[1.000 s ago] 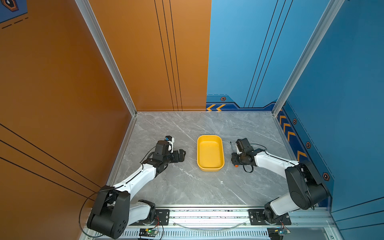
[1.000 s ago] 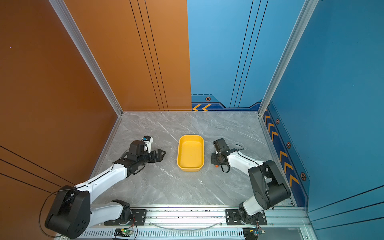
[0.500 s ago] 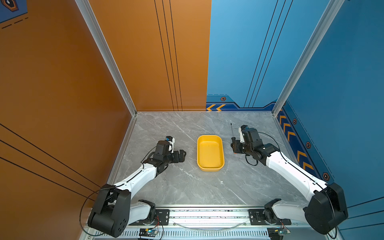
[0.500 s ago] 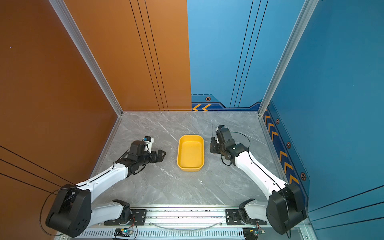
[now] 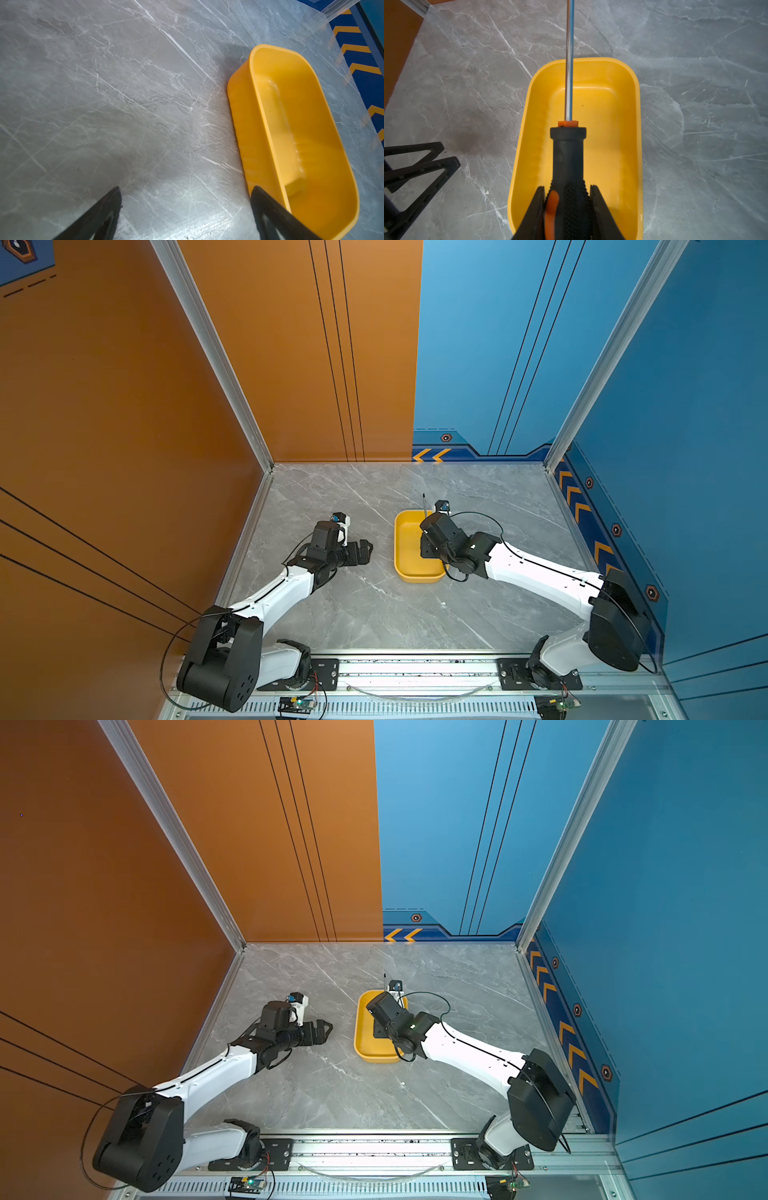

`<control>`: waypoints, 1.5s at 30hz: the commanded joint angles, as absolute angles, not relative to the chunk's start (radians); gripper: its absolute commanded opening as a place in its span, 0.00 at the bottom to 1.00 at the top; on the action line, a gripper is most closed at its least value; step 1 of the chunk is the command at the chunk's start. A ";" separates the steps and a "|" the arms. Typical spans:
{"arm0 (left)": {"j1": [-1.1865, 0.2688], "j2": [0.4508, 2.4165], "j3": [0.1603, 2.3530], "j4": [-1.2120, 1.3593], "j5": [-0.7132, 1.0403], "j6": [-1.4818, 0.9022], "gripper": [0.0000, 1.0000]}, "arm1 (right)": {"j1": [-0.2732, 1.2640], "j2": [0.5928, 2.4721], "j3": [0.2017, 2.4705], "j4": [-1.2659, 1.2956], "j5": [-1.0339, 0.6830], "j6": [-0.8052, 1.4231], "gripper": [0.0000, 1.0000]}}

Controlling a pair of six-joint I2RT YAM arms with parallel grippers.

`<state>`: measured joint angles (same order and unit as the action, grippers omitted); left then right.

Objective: Put the screwdriver in the bin
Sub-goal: 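Lift the screwdriver with the right gripper and carry it over the yellow bin, then lower the screwdriver into the yellow bin with the right gripper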

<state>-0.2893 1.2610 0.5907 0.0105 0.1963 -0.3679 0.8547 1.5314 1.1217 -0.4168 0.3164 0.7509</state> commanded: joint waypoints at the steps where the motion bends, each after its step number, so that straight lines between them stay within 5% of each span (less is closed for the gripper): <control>1: -0.300 1.264 0.620 0.012 0.219 -0.372 0.98 | 0.863 1.559 1.149 -0.464 0.381 0.848 0.00; 39: -0.303 1.266 0.616 -0.005 0.200 -0.356 0.98 | 0.878 1.858 1.216 -0.480 0.257 0.922 0.00; 45: -0.304 1.274 0.617 -0.005 0.200 -0.354 0.98 | 0.874 1.874 1.220 -0.480 0.245 0.920 0.12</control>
